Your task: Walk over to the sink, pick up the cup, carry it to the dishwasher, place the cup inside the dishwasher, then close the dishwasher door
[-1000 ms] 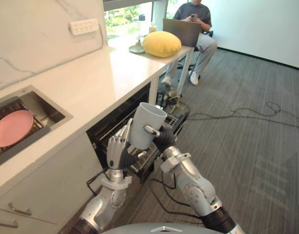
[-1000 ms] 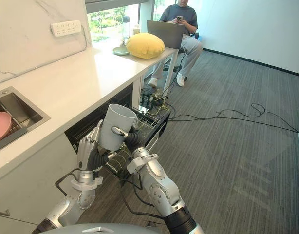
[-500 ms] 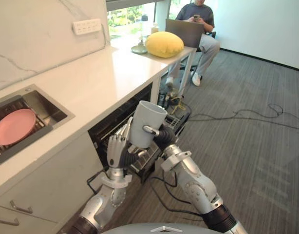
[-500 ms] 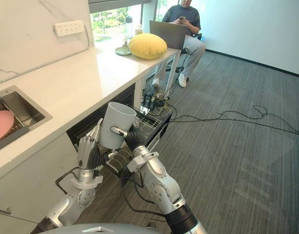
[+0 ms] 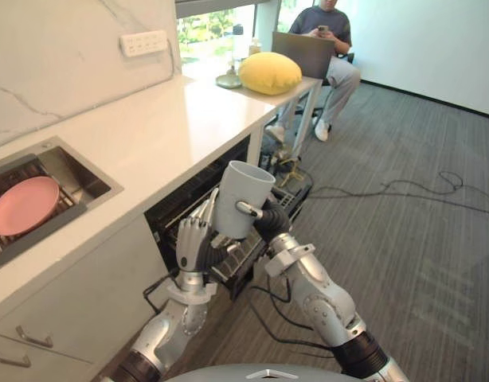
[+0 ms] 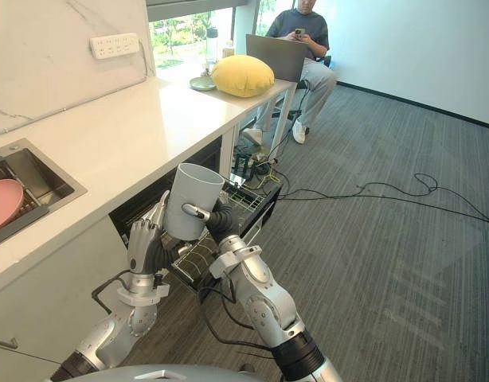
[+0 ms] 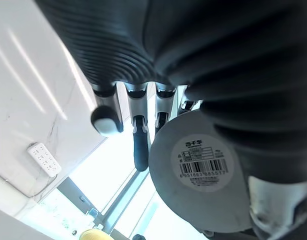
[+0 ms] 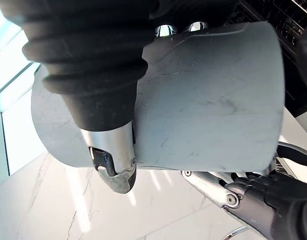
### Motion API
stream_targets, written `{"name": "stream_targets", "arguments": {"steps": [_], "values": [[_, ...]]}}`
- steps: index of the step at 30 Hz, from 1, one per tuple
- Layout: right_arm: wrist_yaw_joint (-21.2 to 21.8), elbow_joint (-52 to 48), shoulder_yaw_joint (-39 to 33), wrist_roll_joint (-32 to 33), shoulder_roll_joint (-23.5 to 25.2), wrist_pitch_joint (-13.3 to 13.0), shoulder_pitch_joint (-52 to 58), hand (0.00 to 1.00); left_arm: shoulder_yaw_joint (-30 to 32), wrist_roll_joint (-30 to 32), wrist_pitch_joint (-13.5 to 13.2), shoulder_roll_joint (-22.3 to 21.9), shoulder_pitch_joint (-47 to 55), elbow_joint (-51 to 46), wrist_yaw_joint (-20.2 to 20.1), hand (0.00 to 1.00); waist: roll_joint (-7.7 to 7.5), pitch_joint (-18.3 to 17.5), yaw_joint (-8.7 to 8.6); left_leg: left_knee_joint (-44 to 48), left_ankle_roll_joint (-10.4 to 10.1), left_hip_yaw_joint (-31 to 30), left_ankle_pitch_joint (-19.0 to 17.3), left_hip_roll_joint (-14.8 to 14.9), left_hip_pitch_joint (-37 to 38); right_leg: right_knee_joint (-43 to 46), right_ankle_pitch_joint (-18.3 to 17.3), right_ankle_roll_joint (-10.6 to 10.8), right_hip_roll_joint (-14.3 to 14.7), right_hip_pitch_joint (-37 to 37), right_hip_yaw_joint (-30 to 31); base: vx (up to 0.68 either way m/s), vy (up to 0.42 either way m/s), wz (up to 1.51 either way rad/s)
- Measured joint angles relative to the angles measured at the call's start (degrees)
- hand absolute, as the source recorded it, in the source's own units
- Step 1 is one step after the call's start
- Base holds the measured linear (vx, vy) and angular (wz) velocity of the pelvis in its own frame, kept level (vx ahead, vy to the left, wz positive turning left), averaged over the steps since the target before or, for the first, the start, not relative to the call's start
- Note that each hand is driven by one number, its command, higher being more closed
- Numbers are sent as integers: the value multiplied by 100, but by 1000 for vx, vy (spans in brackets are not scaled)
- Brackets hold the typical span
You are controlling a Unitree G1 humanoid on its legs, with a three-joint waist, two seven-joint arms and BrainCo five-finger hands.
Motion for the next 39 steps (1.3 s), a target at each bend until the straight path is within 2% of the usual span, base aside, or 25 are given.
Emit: {"name": "stream_targets", "arguments": {"steps": [11,23,25,33,39], "values": [[-4,0,30,8,131,-105,1,100,-74,-354,-35,-9,37,-162,0,0,0,1,-3,-1,-2,1,-1,1,4,5,0,2,0,0,1,0,0,0],[-8,109,4,253,344,-269,17,100,-21,-648,-212,-183,46,-187,-14,0,8,13,-14,-34,-4,1,-3,1,51,20,-13,1,0,38,0,0,0,0],[-11,118,-3,355,417,-289,25,100,14,-788,-252,-190,49,-187,-42,0,11,31,-14,-35,-19,1,-12,1,54,26,-32,-21,-1,38,-1,0,0,0],[-12,378,-364,994,846,-782,233,100,382,-1775,-401,-455,320,-171,-216,0,9,39,-16,-35,1,-60,2,0,77,28,-45,12,-6,95,-81,0,0,4],[-22,589,-748,1374,893,-888,547,100,806,-2487,-515,-625,381,-336,-245,0,11,41,-26,-35,1,-143,3,0,67,23,-88,-25,-13,128,-159,-1,-1,6]]}}
